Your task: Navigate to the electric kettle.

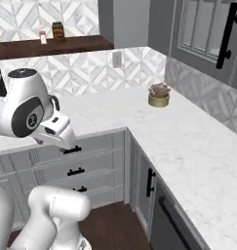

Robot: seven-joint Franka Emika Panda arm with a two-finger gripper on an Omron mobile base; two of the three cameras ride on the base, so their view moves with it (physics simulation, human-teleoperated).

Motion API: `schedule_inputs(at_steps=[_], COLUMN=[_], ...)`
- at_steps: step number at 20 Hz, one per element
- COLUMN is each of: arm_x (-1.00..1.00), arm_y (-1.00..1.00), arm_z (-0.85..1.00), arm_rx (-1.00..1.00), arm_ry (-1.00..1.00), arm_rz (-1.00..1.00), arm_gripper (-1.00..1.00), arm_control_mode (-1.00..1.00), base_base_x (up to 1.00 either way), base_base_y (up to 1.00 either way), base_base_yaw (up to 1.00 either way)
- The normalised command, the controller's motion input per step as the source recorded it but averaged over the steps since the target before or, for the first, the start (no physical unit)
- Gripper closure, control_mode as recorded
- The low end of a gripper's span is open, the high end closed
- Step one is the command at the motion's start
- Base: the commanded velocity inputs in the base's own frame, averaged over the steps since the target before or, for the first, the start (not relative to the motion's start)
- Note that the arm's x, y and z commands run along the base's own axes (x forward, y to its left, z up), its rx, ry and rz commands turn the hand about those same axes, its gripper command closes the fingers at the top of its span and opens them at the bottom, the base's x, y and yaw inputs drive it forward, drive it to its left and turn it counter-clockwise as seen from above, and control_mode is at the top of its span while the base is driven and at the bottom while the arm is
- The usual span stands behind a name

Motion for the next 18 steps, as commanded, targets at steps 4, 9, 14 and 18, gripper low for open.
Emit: schedule_inputs(at_steps=[4, 9, 14, 18], arm_x=[0.00, 0.00, 0.00, 0.00], arm_y=[0.00, 0.00, 0.00, 0.00], arm_z=[0.00, 0.00, 0.00, 0.00], arm_rx=[0.00, 0.00, 0.00, 0.00], arm_ry=[0.00, 0.00, 0.00, 0.00], arm_rz=[0.00, 0.00, 0.00, 0.00], arm_gripper=[-1.00, -1.00, -1.00, -1.00], arm_control_mode=[1.00, 1.00, 1.00, 1.00], base_base_x=[0.40, 0.57, 0.58, 0.39], base_base_y=[0.00, -0.24, -0.65, -0.68], base_base_yaw=[0.90, 0.76, 0.53, 0.27])
